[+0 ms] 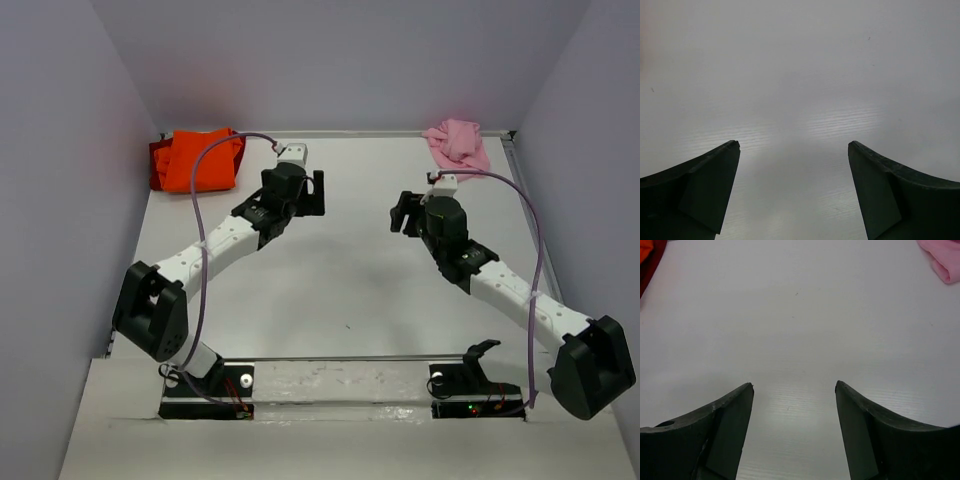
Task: Fold and stack the t-shirts
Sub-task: Grab the tshirt from the pile
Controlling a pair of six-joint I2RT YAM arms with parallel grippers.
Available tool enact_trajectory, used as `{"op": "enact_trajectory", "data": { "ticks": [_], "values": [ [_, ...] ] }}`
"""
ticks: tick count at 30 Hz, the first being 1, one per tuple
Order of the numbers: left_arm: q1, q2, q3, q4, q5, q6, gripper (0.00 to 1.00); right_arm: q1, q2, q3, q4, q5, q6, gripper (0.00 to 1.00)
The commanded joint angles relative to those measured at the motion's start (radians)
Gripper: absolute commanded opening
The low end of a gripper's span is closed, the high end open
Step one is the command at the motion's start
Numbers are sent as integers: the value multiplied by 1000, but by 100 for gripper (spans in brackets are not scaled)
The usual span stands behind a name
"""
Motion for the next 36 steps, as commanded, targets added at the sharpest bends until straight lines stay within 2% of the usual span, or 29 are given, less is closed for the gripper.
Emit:
{"op": "enact_trajectory", "data": {
  "ticks": [1, 5, 8, 12, 13, 15, 19, 22, 26, 28, 31, 36],
  "values": [
    [58, -18, 37, -22, 20, -38, 99, 5, -15, 24, -33, 50, -46, 72],
    [121, -1, 34, -7, 91, -64, 99, 5, 37, 70, -16, 4, -66, 73],
    [153, 11, 35, -8, 135, -81, 99, -35, 186, 149, -10, 102, -69, 72],
    [110, -16, 33, -11, 95, -54, 99, -113, 469, 394, -67, 110, -120, 71],
    [98, -29, 35, -14, 90, -44, 99, -141, 528, 527, -117, 116, -128, 71],
    [95, -41, 34, -16, 92, -40, 99, -167, 672, 651, -199, 142, -109, 70],
    [90, -41, 34, -24, 62, -9, 99, -219, 850, 852, -182, 142, -140, 70],
    [90, -23, 40, -27, 91, -17, 99, -270, 982, 1037, -229, 142, -134, 70],
    [115, -24, 43, -33, 113, -41, 99, -317, 1122, 1238, -332, 295, -111, 69],
    [161, -26, 40, -25, 169, -72, 99, -339, 1210, 1355, -410, 367, -120, 69],
    [179, -22, 43, -25, 188, -72, 99, -359, 1269, 1421, -454, 418, -160, 69],
    [181, -26, 47, -31, 184, -67, 99, -405, 1288, 1352, -461, 400, -138, 68]
  ]
}}
